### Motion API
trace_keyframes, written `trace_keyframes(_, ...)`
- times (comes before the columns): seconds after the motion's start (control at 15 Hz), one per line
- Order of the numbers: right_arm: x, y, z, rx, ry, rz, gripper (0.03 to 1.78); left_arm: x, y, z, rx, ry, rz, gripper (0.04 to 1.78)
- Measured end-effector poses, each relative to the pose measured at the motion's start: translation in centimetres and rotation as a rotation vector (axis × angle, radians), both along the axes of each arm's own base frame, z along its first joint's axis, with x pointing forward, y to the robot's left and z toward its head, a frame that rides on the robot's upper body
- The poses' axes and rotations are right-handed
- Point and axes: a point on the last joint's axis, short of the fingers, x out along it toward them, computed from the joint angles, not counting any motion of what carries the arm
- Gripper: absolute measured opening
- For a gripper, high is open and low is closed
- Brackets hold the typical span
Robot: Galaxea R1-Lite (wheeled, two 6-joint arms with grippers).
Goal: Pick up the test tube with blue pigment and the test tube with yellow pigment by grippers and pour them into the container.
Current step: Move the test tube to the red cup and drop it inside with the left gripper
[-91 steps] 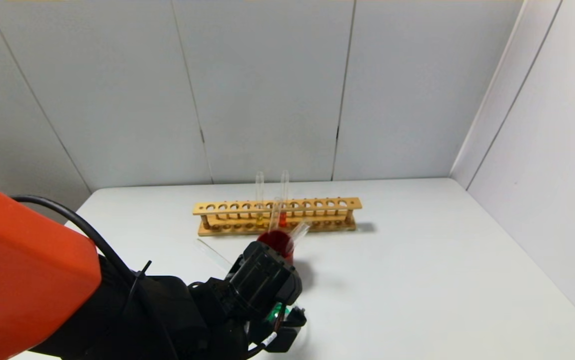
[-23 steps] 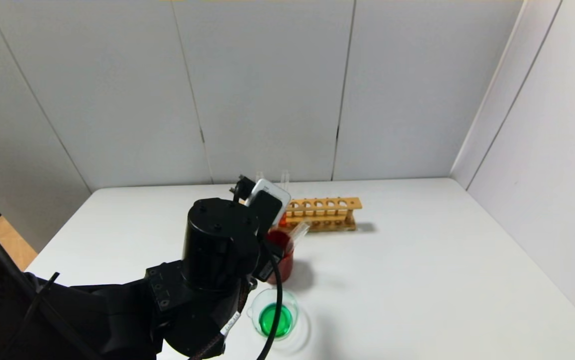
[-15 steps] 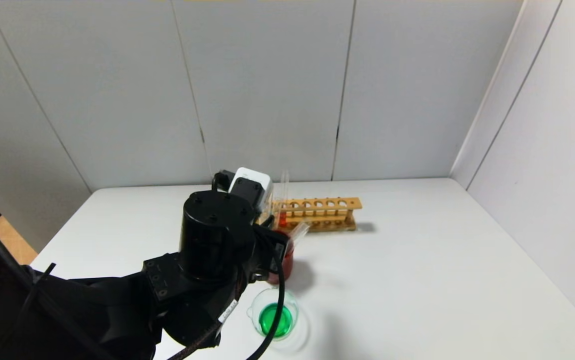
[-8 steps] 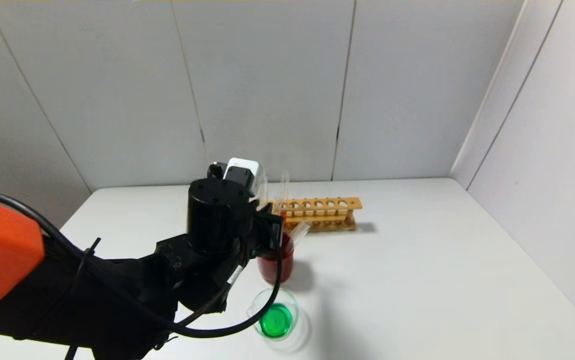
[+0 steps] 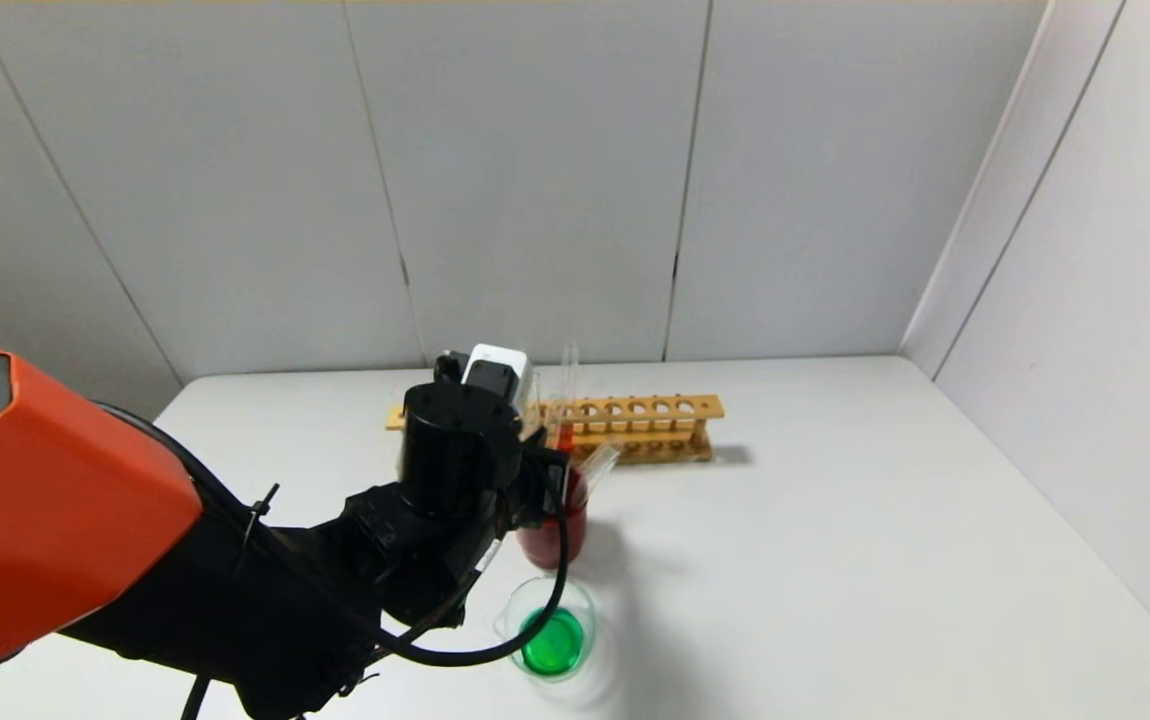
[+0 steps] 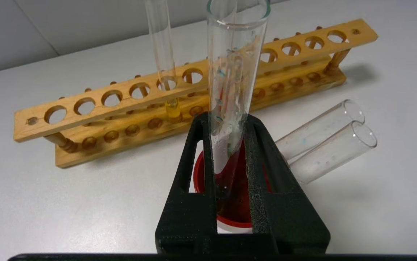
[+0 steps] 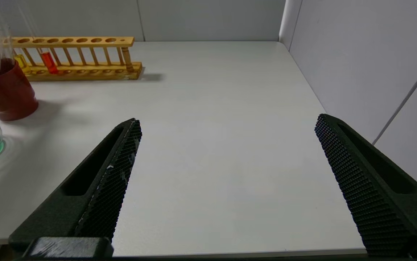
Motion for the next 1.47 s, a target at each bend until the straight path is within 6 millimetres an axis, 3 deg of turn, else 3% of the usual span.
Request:
trace_keyframes(0.33,0.0,0.0,0.0,0.0,0.0,0.0,1.75,-0.3,0.3,-1.3,0.021,0.02,-0.004,0.3)
trace_keyframes(0.8,0.0,0.0,0.0,0.0,0.0,0.0,1.75,-0.4,0.3,-1.6,0.01,0.038,-0.063,0.35)
trace_keyframes(1.0,0.0,0.0,0.0,0.0,0.0,0.0,1.75,-0.4,0.3,-1.6,0.007,0.031,-0.055,0.63)
trace_keyframes(1.27,0.0,0.0,0.0,0.001,0.0,0.0,1.75,-0.5,0.4,-1.2,0.003,0.02,-0.051,1.3)
trace_keyframes(1.47,0.0,0.0,0.0,0.0,0.0,0.0,1.75,-0.7,0.9,-0.1,-0.003,-0.009,-0.024,1.63)
